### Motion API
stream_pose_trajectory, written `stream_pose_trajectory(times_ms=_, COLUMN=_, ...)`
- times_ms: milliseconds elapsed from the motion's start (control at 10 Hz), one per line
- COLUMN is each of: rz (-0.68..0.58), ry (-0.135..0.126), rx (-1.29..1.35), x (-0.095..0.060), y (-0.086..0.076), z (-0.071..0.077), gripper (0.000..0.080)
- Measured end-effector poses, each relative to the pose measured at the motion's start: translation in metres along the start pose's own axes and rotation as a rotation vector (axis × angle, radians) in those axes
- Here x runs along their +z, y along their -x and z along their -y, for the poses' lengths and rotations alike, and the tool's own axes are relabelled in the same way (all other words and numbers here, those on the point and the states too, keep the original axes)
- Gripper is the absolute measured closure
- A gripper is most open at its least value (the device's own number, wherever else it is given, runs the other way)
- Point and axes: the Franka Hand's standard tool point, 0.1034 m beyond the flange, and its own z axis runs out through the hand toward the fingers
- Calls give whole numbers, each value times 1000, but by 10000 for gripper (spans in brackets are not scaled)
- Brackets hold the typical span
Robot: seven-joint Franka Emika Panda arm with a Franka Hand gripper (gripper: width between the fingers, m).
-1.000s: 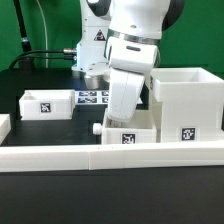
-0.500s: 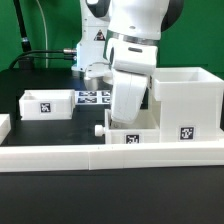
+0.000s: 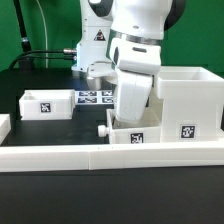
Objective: Assemble drawer
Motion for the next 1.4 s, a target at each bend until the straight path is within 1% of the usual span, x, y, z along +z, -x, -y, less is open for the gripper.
stream_pose_trajectory(times_ms=100, rz=12, ry=-13, rx=12, x=-2, y=0, z=0, gripper=757)
stream_pose_trajectory(times_ms=200, rz=11, ry=-7, rx=26, x=-3, y=1, z=-2, gripper=757)
stream_pose_trajectory(times_ms=500, rz=10, ry=-8, rx=29, x=-1, y=1, z=-1, gripper=757)
stream_pose_trajectory(times_ms=800, rz=-10, ry=28, rx=89, x=1, y=-1, z=-1, gripper=757)
stream_pose_trajectory(times_ms=900, rz=-14, ry=32, rx=150, x=1, y=-2, z=0, gripper=757)
stream_pose_trajectory(times_ms=1100, rz=-14, ry=32, rx=151, x=2, y=-1, z=0, gripper=756)
stream_pose_trajectory(times_ms=1200, rz=-14, ry=31, rx=151, x=2, y=0, z=0, gripper=687)
stream_pose_trajectory(times_ms=1300, rz=-6, ry=16, rx=129, x=2, y=4, z=2, gripper=520)
stream_pose_trajectory(times_ms=1400, rz=-1, ry=6, rx=106, x=2, y=4, z=3, gripper=520)
